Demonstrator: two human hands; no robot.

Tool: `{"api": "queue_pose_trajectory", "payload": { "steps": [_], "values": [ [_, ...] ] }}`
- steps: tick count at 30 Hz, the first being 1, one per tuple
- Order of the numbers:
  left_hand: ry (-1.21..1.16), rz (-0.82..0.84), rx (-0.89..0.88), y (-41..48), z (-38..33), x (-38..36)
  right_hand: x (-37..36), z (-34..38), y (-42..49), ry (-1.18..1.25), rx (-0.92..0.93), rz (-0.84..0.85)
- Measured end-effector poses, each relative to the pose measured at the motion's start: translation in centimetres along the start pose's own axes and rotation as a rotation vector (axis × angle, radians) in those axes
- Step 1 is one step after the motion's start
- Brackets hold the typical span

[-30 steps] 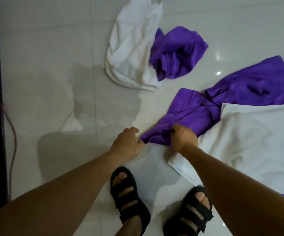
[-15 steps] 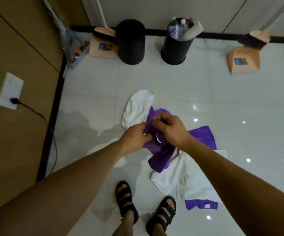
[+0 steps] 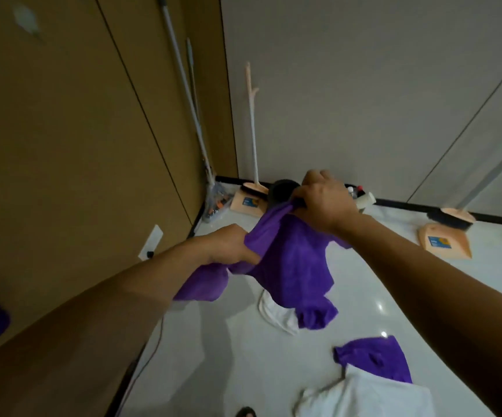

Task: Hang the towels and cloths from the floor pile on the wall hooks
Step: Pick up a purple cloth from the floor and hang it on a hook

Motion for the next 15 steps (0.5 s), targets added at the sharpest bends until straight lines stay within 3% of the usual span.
{"api": "queue_pose_trajectory", "payload": {
  "steps": [7, 10, 13, 15],
  "values": [
    [-0.684, 0.093, 0.095, -7.4, -1.1, 6.3, 4.3, 3.5, 2.4, 0.199, -0.127, -0.087],
    [-0.829, 0.037, 0.046, -9.8, -1.4, 8.2, 4.6, 4.9, 3.0, 0.473, -0.146, -0.064],
    [-1.041, -0.082, -0.057, -11.7, -2.2, 9.2, 3.4, 6.8, 2.4, 0.865, -0.187, 0.129],
    [-1.135, -0.187, -0.108, -12.7, -2.6, 9.6, 1.9, 7.7, 1.1, 0.992, -0.226, 0.3]
  ]
}}
Point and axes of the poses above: each hand's wrist, its own y-axis towards the middle knuckle, its own x-axis out of the back of the hand, z = x × y, the point moved 4 cm from there along y, towards the middle knuckle, and after that the axes turned 4 degrees about -y, right-handed, at the moved point
